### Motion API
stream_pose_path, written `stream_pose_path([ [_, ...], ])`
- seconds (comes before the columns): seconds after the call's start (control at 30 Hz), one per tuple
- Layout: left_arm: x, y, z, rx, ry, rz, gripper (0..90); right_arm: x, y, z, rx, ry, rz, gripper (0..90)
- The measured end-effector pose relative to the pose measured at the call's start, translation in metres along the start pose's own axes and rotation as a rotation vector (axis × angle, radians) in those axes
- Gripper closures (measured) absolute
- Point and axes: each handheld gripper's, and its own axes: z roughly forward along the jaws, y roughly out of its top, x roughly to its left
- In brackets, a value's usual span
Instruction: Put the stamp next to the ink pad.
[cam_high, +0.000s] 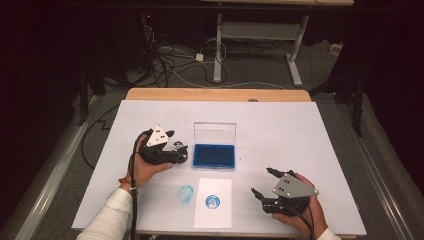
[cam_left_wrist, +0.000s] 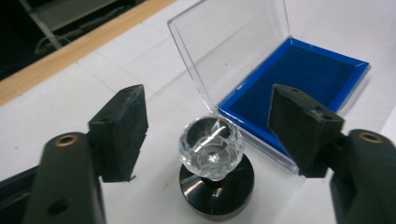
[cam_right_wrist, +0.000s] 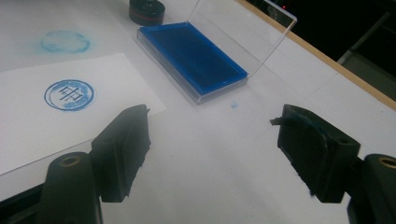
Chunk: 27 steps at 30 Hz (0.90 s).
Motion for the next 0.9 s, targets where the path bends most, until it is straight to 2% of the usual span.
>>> stream_pose_path([
  [0.27,-0.005,0.003,-0.004,-0.009,0.007,0.009,18.6,0.0,0.0,-0.001,-0.006,-0.004,0.001,25.5],
  [0.57,-0.015,0.008,-0.016,-0.042,0.002,0.035,18.6,-0.001,0.001,-0.003,-0.017,-0.011,0.001,25.5],
  [0.77,-0.021,0.011,-0.025,-0.057,0.024,0.073,18.6,-0.002,0.002,-0.005,-0.03,-0.018,0.006,25.5],
  [0.9,-0.026,0.013,-0.031,-0.069,0.023,0.081,18.6,-0.003,0.002,-0.006,-0.029,-0.024,0.01,25.5],
])
